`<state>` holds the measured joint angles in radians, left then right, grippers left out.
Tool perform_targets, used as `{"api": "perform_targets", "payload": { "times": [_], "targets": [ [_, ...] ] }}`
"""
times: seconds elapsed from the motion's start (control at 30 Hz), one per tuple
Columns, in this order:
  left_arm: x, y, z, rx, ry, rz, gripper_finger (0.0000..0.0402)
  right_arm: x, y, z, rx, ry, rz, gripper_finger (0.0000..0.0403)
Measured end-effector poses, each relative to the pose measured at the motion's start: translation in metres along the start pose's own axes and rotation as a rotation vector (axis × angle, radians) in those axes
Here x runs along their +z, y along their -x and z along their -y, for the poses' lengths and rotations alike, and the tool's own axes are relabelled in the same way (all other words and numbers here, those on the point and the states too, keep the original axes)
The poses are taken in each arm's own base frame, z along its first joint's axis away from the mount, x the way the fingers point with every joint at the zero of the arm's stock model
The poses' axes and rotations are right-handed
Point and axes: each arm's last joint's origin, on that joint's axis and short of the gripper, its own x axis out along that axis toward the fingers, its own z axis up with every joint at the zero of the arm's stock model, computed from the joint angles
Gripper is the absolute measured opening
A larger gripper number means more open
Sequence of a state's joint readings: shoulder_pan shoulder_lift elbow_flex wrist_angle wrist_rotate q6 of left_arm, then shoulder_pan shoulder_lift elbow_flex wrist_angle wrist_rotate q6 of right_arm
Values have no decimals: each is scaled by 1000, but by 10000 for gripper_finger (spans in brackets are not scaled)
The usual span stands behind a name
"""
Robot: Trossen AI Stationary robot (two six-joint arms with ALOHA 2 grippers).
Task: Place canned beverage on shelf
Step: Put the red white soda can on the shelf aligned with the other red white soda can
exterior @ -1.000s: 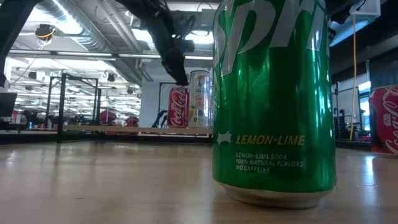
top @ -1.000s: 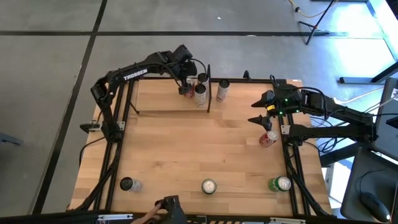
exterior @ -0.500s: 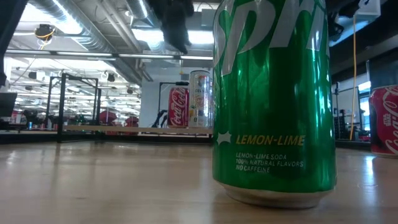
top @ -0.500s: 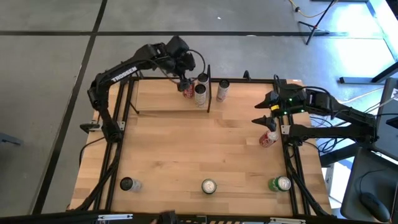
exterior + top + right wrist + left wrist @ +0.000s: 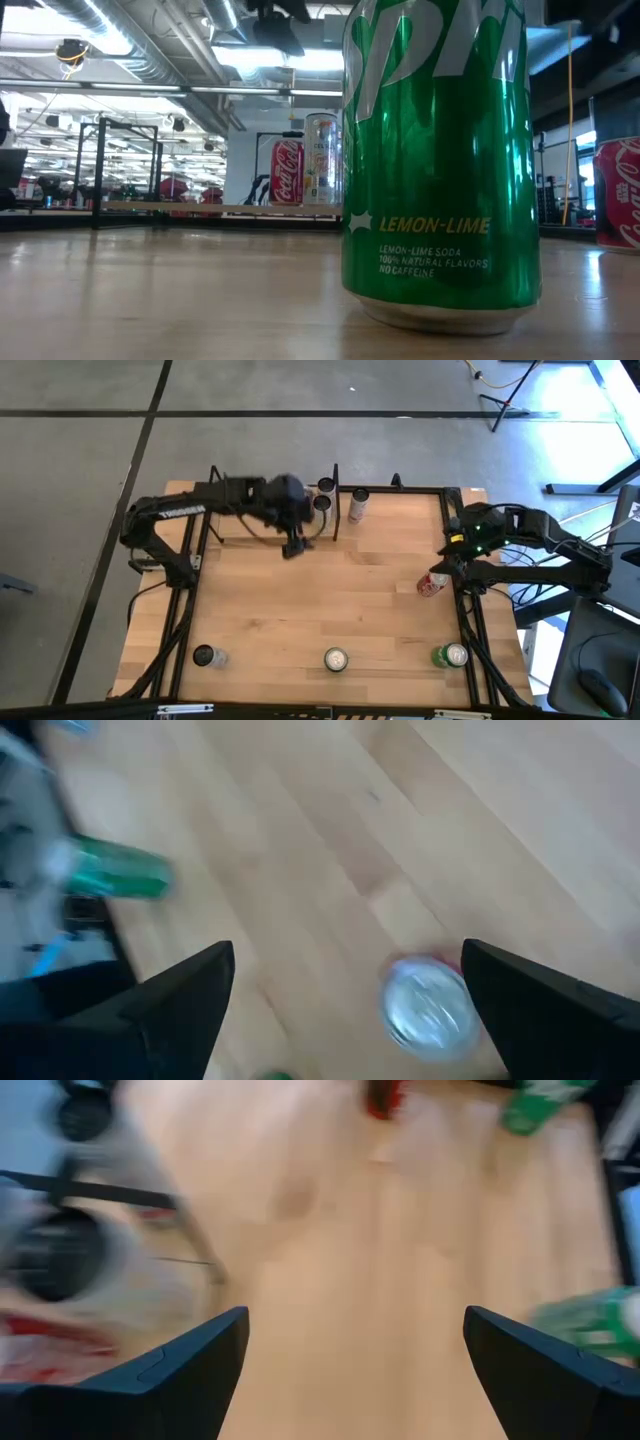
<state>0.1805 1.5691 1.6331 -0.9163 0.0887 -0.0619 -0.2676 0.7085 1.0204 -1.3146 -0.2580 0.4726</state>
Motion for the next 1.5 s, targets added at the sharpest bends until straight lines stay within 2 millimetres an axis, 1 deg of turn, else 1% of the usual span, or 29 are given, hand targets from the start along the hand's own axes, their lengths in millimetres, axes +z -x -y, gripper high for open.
{"api": "perform_targets", "payload": {
  "times": [0.13, 0.27, 0.37, 0.53, 0.73, 0.83, 0.93, 1.13, 1.23, 1.4, 1.43, 1.5],
  "targets": [
    [-7, -13, 28, -56, 31, 9, 355, -6, -10, 8, -114, -68, -92, 376],
    [-10, -14, 50, -33, 46, 33, 355, -6, -22, 12, -162, -117, -180, 376],
    [-12, -14, 63, 5, 45, 48, 355, -5, -33, 14, -200, -138, -222, 376],
    [-15, -13, 76, 25, 37, 57, 355, -5, -48, 18, -228, -159, -298, 376],
    [-17, -13, 82, 65, 23, 70, 355, -4, -61, 15, -237, -131, -344, 376],
    [-17, -13, 82, 69, 21, 71, 355, -5, -73, 12, -241, -114, -382, 376],
    [-17, -13, 82, 70, 22, 71, 355, -7, -84, 9, -314, -105, -432, 376],
    [-17, -13, 82, 69, 21, 71, 355, -3, -103, 4, -391, -62, -501, 372],
    [-17, -13, 82, 70, 21, 71, 355, -2, -114, 4, -427, -31, -569, 349],
    [-18, -13, 81, 73, -9, 60, 355, 1, -126, 3, -443, 23, -639, 260],
    [-18, -11, 81, 73, -10, 62, 355, 1, -127, 3, -443, 31, -644, 254],
    [-19, -8, 81, 66, -11, 56, 355, 3, -127, 2, -435, 46, -643, 254]
  ]
}}
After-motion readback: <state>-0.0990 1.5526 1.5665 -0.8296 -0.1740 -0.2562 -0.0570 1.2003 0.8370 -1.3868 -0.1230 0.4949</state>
